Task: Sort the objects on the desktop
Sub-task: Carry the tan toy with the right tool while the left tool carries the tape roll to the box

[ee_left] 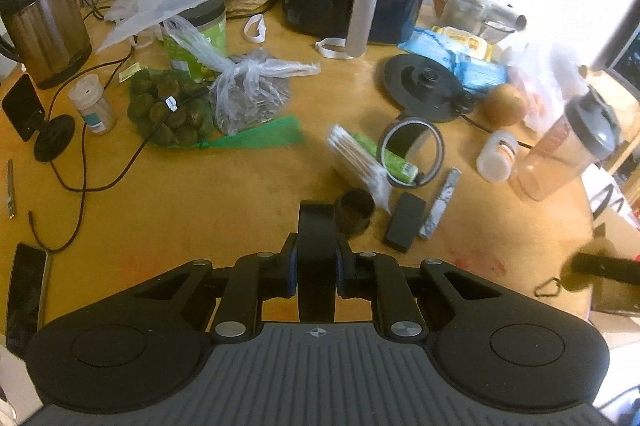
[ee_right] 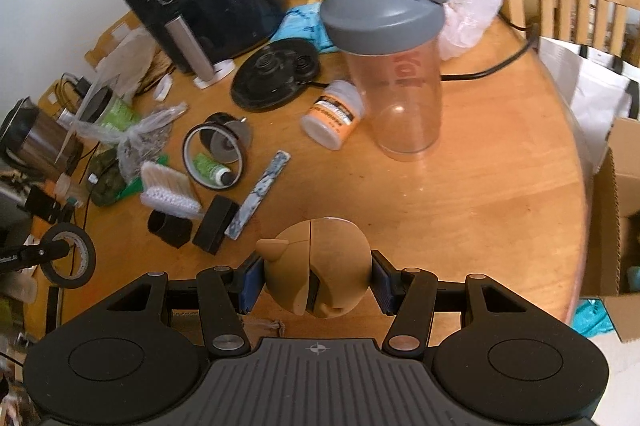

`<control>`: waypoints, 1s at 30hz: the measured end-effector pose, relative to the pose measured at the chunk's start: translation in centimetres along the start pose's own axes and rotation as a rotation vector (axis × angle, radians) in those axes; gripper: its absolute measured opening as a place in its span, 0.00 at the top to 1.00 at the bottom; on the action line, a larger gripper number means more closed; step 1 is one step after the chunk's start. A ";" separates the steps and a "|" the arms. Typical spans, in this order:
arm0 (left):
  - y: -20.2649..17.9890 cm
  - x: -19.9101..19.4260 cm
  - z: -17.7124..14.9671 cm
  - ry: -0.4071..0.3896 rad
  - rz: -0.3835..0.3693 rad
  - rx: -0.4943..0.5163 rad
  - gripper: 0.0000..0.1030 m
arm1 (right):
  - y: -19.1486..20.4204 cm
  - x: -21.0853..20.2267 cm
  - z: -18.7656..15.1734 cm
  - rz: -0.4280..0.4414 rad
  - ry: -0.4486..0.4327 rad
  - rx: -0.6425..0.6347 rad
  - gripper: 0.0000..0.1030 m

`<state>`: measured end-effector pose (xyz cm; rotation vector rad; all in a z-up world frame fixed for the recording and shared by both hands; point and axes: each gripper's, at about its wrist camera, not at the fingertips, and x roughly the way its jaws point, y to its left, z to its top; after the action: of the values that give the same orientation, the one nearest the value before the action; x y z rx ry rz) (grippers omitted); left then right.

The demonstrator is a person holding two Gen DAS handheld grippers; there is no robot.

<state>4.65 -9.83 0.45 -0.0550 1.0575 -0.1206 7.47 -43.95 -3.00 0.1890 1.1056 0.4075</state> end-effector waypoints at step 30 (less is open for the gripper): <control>1.5 -2.0 -6.1 0.089 -0.105 0.054 0.83 | 9.1 -1.2 -2.3 0.095 0.045 -0.131 0.44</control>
<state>-1.55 -8.06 -1.02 -0.0570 1.1394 -0.2480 2.95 -36.32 0.15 0.1177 1.1128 0.5693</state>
